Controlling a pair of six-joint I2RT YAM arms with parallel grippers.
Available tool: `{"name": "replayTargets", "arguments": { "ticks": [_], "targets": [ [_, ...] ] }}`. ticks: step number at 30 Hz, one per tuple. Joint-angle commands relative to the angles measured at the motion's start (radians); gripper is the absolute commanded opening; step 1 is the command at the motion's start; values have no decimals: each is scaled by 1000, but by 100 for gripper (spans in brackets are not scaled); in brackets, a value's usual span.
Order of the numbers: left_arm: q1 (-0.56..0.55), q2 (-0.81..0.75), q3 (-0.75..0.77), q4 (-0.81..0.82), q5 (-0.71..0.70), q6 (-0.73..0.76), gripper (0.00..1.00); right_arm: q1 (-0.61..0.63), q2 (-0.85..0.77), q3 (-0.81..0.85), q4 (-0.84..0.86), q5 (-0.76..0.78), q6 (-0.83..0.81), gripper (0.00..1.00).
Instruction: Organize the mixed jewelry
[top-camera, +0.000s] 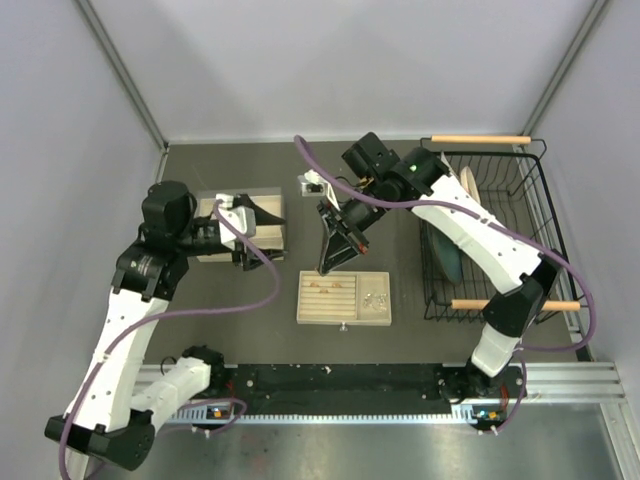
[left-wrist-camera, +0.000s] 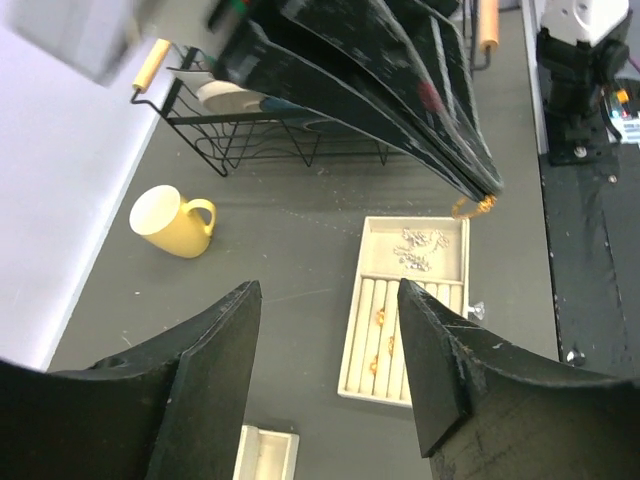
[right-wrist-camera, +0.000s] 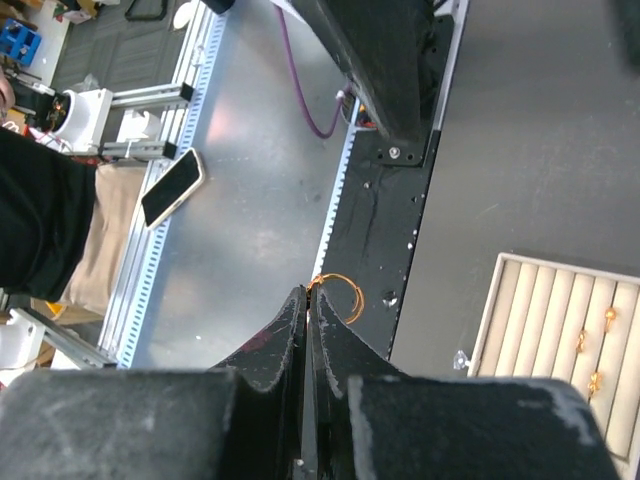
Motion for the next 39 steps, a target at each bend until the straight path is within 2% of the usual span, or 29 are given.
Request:
{"name": "replayTargets", "arguments": {
  "ticks": [1, 8, 17, 32, 39],
  "targets": [
    [-63, -31, 20, -143, -30, 209, 62, 9, -50, 89, -13, -57, -27, 0],
    [-194, -17, 2, -134, 2, 256, 58, 10, -53, 109, -22, -76, -27, 0],
    [-314, 18, -2, -5, -48, 183, 56, 13, -47, 100, -23, -94, -30, 0],
    [-343, 37, -6, 47, -52, 143, 44, 18, -30, 114, -23, -99, -30, 0],
    [-350, 28, -14, 53, -39, 126, 35, 16, -21, 123, -23, -94, -30, 0]
  ]
}}
